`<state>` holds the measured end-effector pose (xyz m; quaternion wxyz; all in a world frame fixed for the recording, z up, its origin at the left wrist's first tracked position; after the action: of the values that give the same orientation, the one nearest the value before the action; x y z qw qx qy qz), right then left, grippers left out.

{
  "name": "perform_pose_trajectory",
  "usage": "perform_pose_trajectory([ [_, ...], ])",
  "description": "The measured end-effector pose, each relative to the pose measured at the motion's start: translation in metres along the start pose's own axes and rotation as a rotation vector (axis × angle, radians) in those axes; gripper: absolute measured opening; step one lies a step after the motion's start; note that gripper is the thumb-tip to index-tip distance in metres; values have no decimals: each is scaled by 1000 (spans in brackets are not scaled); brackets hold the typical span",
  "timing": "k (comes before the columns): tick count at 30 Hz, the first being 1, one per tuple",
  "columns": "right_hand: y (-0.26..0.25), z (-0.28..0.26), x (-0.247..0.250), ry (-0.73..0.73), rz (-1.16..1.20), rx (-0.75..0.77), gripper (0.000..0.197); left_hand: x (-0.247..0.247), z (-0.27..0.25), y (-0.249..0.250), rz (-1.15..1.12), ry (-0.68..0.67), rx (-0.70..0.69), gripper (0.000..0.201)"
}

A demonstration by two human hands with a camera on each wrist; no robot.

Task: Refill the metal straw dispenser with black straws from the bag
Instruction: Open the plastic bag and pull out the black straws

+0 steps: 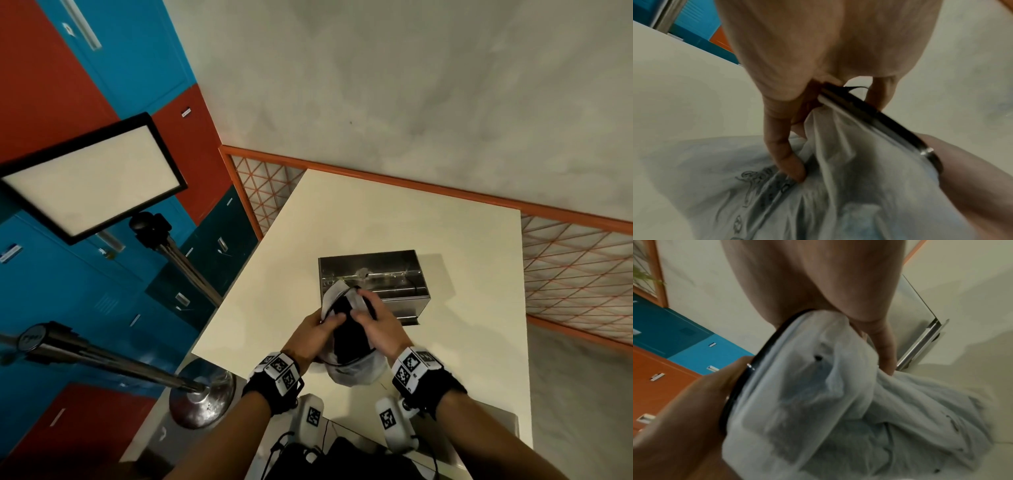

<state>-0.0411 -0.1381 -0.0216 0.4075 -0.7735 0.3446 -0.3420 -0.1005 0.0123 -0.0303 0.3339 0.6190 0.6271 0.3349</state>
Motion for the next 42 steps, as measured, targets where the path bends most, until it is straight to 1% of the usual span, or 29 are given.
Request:
perform_pose_trajectory([
  [2,-1,1,-1,-20,-25,17,48,1,4,2,81,43,-5,69],
  [4,0,3,-1,-14,-27,27,45,6,10,3,133,111,-2,74],
  [7,2,6,2,15,-26,24,36,15,17,2,85,177,42,66],
  [9,2,7,4,22,-61,23,31,18,23,-3,114,198,83,58],
  [12,5,11,6,15,-152,10,25,24,30,-9,220,225,141,65],
  [13,6,13,8,23,-176,2,24,25,32,-11,242,233,146,64],
  [15,8,17,9,35,-193,10,25,26,33,-11,269,227,125,57],
  [18,9,20,8,18,-224,48,29,17,31,-9,243,133,44,46],
  [20,7,20,9,35,-214,73,30,14,29,-9,206,105,60,47],
  [22,6,20,12,68,-213,88,30,15,28,-8,182,105,82,47],
  [27,11,19,17,139,-160,84,32,21,32,-11,115,112,88,40],
  [29,12,17,17,123,-154,47,30,23,34,-14,114,130,108,43],
  [31,8,14,13,76,-185,22,31,24,36,-17,131,153,118,44],
  [34,1,9,6,-25,-237,60,39,21,38,-19,148,155,120,44],
  [36,0,10,5,-47,-276,63,33,20,39,-18,162,154,122,47],
  [38,0,15,8,-9,-330,55,25,21,40,-16,200,158,123,51],
  [42,4,20,13,49,-376,38,17,21,41,-11,310,164,107,53],
])
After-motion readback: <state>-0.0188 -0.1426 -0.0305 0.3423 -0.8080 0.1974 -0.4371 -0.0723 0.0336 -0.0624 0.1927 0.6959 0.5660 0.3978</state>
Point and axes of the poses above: each hand's wrist, its own z-axis towards the middle knuckle, its own x-axis out of the back of the hand, y = z × x, the point moved 4 cm from there along z, towards the middle knuckle, and after that the axes turned 6 degrees about -y, right-handed, at the moved point
